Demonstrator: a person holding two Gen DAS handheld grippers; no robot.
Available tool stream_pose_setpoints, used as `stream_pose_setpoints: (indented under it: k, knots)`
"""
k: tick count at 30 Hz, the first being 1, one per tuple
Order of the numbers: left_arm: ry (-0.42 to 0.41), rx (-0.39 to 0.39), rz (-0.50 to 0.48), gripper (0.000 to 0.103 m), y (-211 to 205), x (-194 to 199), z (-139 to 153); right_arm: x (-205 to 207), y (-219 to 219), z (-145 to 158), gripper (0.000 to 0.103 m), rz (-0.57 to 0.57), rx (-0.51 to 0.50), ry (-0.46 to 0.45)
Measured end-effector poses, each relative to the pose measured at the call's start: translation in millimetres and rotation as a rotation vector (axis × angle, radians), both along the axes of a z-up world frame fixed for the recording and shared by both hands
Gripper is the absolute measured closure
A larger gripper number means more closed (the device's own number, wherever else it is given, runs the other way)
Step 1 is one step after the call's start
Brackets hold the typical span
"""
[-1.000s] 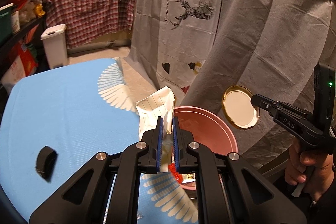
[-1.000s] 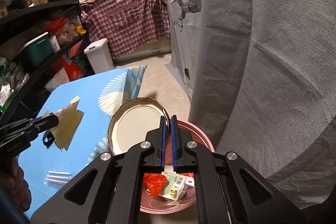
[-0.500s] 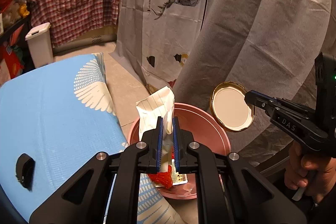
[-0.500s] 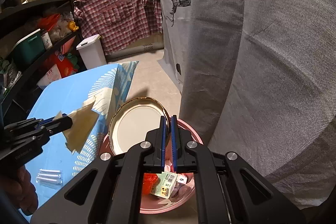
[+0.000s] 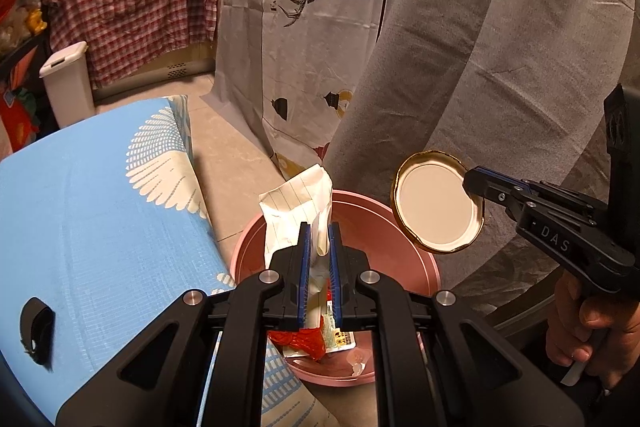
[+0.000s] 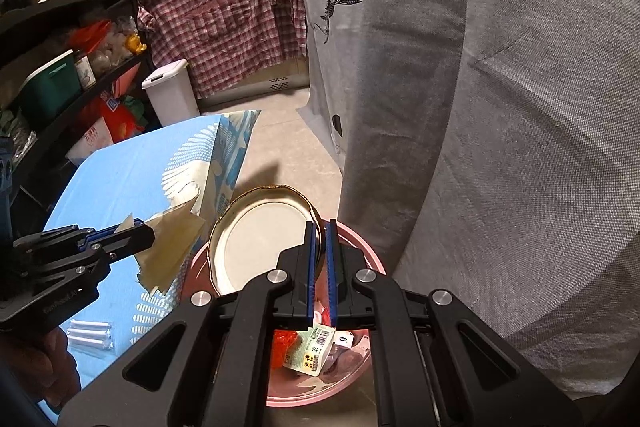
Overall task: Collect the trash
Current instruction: 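Open both tools over the pink bin to drop the lid and wrapper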
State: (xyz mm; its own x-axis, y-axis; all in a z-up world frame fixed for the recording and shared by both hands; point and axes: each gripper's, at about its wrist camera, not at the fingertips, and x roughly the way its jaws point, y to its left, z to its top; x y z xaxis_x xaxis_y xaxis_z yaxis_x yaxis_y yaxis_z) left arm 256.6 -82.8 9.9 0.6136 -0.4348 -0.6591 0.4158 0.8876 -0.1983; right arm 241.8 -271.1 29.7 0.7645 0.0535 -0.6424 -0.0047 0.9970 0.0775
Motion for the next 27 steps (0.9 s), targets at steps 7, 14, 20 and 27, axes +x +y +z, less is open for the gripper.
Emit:
stream_pose_setpoints:
  k: [7, 14, 20, 27]
  knots:
    - [0.009, 0.0, -0.015, 0.094, -5, 2, -1, 3, -2, -2, 0.096, -0.004, -0.007, 0.005]
    - [0.016, -0.005, -0.02, 0.074, -4, 2, -1, 8, -6, -6, 0.079, -0.027, -0.009, 0.021]
    - [-0.003, -0.015, -0.004, 0.074, 9, -4, 8, 3, -4, 0, 0.068, -0.028, -0.02, -0.027]
    - [-0.042, -0.037, 0.042, 0.074, 40, -18, 28, -9, 11, 9, 0.068, 0.018, -0.039, -0.08]
